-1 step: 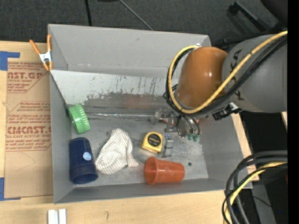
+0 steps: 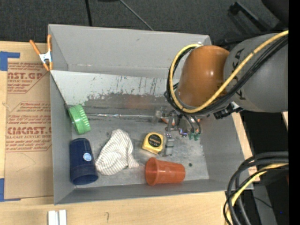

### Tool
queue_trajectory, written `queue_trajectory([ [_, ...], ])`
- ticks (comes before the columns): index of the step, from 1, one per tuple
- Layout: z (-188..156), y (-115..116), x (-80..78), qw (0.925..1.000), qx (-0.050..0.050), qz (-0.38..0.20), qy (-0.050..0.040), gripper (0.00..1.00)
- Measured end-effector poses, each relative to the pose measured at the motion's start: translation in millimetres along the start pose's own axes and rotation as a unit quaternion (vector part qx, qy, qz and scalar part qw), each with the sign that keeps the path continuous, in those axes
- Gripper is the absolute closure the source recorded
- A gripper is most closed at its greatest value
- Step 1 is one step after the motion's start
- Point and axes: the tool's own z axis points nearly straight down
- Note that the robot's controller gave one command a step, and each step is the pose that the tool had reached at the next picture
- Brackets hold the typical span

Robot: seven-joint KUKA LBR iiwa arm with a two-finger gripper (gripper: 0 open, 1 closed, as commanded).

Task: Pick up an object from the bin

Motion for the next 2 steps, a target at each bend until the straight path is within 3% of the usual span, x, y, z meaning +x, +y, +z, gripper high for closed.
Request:
queue_trajectory([
  [1,28,-7,-17.1,0.9983,0.001,-0.059,-0.0037,0.0],
  [2,62,-21,-35.2,0.992,0.001,-0.126,0.0006,0.0],
])
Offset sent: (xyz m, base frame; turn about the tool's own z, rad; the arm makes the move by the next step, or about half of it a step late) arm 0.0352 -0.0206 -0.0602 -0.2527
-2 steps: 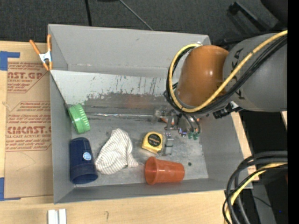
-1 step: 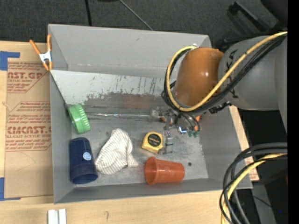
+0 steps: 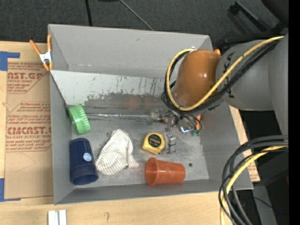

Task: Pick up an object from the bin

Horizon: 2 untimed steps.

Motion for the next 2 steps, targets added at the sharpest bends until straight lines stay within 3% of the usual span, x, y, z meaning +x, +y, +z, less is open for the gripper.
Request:
queue_trajectory([
  [1,-9,1,3.6,0.9942,-0.001,0.107,-0.0004,0.0],
  [2,20,5,0.5,0.9966,0.0,0.082,0.0003,0.0],
])
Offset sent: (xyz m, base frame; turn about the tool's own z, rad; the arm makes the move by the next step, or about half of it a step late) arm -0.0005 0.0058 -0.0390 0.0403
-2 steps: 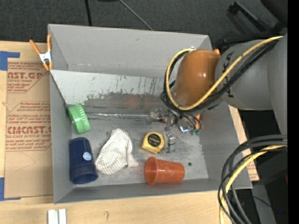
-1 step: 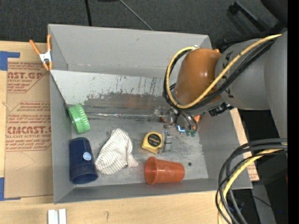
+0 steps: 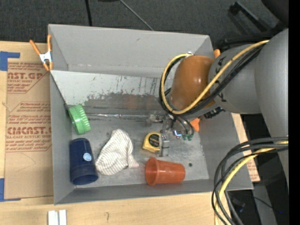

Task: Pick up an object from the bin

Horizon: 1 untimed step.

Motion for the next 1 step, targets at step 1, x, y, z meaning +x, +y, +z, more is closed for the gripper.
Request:
queue_trajectory([
  [1,18.2,0.1,-4.3,0.9855,-0.001,-0.17,-0.0011,1.0],
])
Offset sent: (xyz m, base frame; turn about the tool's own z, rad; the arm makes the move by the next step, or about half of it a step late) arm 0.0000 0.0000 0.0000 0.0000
